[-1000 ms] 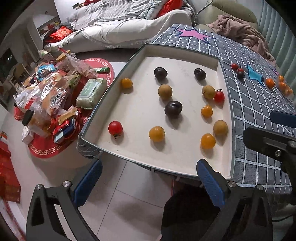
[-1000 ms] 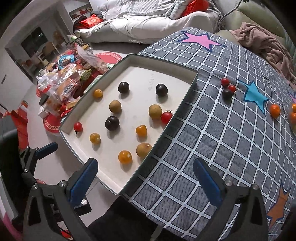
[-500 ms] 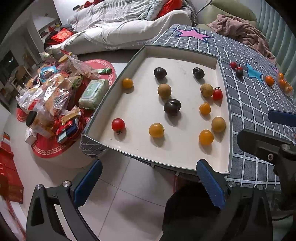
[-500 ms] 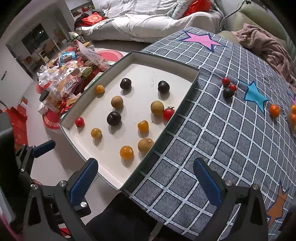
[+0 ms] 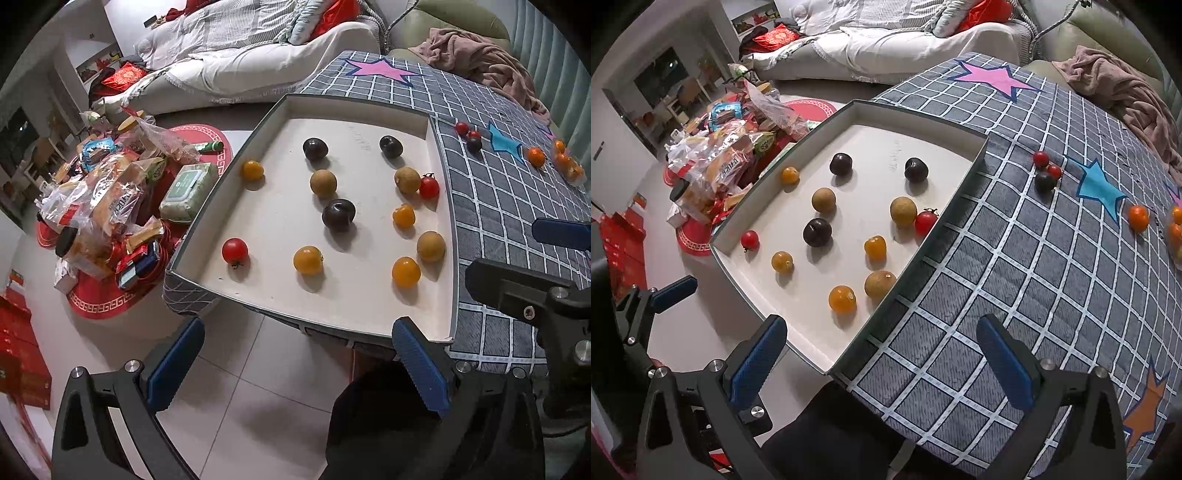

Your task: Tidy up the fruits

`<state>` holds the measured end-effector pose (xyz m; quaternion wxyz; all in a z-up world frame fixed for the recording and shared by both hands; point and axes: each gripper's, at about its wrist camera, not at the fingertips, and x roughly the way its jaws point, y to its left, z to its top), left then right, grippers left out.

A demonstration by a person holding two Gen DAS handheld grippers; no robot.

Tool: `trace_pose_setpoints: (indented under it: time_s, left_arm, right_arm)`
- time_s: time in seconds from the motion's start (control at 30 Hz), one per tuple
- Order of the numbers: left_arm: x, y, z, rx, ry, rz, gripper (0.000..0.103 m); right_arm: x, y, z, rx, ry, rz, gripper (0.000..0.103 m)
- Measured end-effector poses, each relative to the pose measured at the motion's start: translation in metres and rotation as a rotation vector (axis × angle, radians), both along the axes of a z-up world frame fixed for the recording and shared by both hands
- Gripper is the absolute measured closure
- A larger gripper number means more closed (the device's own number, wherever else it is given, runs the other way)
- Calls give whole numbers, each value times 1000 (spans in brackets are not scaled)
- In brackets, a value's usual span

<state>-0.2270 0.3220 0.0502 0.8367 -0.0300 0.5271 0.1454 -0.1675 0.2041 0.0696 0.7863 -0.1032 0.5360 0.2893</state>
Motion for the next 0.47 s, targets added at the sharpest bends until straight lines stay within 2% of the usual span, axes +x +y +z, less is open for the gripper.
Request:
trace_pose_setpoints:
  time_s: [0.47]
  left_arm:
    - [-2,-4,1,-3,-15,-20,1]
  right_arm:
    - [-1,-1,-2,0,3,0,0]
